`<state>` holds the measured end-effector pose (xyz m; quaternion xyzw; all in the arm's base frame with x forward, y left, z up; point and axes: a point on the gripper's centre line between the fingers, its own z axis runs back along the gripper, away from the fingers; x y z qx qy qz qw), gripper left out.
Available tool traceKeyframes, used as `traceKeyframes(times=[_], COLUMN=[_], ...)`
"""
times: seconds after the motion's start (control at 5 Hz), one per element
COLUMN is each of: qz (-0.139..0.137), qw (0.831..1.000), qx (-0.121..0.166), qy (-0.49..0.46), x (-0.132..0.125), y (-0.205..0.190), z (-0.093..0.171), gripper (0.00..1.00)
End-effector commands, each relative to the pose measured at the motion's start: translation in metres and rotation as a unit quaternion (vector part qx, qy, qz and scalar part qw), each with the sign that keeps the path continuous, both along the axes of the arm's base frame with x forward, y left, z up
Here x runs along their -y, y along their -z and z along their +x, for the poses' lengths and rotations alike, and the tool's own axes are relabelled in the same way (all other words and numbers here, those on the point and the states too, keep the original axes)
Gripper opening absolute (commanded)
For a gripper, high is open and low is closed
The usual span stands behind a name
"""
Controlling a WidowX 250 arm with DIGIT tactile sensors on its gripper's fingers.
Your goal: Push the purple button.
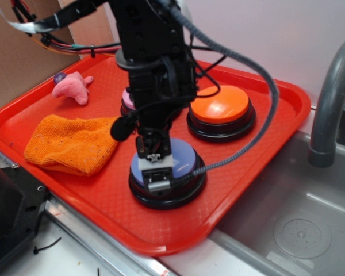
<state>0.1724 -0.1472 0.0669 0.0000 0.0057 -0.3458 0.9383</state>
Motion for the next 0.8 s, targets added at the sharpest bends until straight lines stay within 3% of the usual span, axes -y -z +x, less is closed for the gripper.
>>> traceKeyframes(times=[0.0, 0.4, 0.6], qz=[0.007, 0.015, 0.066], qw=[1.000, 1.000, 0.997], qx=[-0.019, 0.011, 0.006], qy=[0.005, -0.012, -0.034], x=[0.002, -0.001, -0.002], y=[0.020, -0.010, -0.025], z=[-0.002, -0.003, -0.001], gripper=[1.00, 1.00, 1.00])
